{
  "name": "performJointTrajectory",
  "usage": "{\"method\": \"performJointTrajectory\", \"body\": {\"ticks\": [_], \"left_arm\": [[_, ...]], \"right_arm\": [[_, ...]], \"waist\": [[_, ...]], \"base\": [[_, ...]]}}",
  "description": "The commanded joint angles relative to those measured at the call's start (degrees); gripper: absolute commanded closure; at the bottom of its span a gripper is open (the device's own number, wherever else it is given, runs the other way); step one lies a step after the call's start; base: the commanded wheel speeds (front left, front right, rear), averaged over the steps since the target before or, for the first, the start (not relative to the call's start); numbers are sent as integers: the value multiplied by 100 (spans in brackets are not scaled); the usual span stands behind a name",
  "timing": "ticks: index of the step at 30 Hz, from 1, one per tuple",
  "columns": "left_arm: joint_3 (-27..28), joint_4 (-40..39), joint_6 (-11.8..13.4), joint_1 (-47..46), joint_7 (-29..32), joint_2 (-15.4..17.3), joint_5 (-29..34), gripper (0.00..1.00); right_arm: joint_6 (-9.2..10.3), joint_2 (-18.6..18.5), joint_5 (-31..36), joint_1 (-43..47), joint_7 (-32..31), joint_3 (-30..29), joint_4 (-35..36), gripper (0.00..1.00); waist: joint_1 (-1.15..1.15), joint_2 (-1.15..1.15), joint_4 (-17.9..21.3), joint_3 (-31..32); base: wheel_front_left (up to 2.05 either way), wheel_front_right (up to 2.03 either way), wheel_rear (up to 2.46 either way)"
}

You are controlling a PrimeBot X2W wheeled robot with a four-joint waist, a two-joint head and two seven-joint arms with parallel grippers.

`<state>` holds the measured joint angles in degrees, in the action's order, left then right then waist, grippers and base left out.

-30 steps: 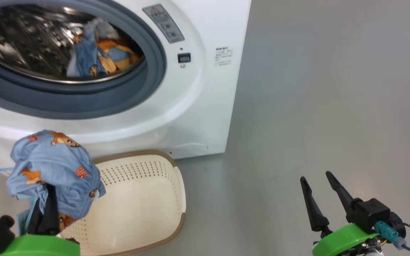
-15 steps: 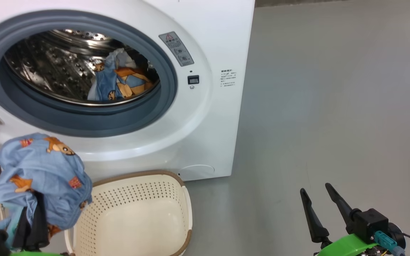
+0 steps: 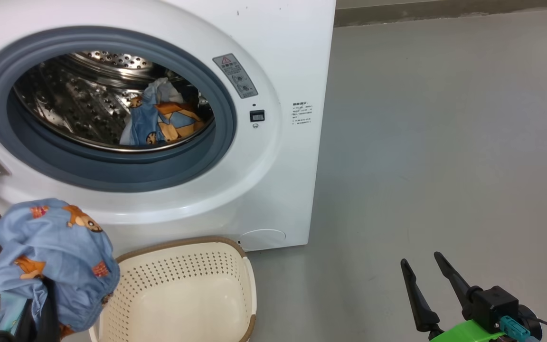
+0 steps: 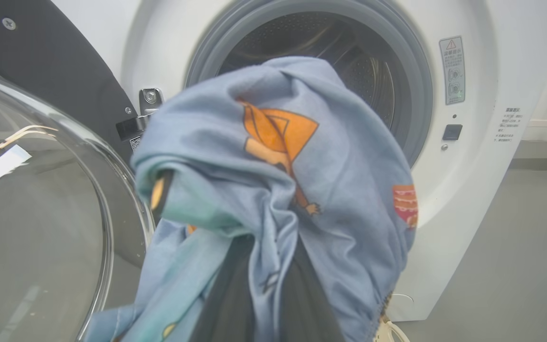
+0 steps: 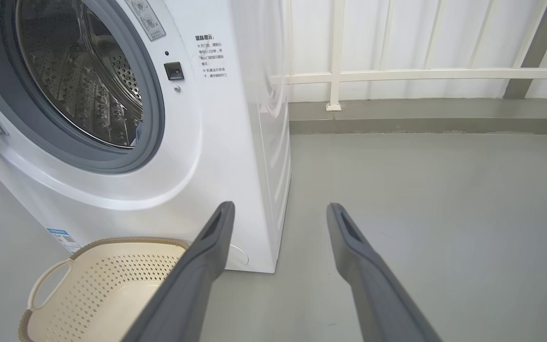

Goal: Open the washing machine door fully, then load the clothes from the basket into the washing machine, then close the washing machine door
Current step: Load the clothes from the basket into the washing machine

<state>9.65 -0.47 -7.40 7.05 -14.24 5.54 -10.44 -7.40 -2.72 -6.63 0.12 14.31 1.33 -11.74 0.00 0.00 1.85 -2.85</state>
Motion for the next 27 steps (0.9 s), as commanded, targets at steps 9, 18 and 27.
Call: {"method": "performJointTrajectory", "body": {"ticks": [9, 18, 27], "left_arm": [[150, -181, -9, 22, -75, -19, 152, 100], [74, -146, -9, 69, -75, -62, 173, 100], [12, -171, -9, 34, -75, -87, 198, 100]], "right_arm": [[-9, -25, 15, -72, 69, 175, 148, 0], [-9, -44, 21, -42, 69, 177, 146, 0], [-9, -37, 52, -44, 69, 178, 202, 0]], "waist": [[0, 0, 10, -11], [0, 0, -13, 7], [0, 0, -55, -137]], "base": [[0, 0, 0], [0, 0, 0], [0, 0, 0]]}}
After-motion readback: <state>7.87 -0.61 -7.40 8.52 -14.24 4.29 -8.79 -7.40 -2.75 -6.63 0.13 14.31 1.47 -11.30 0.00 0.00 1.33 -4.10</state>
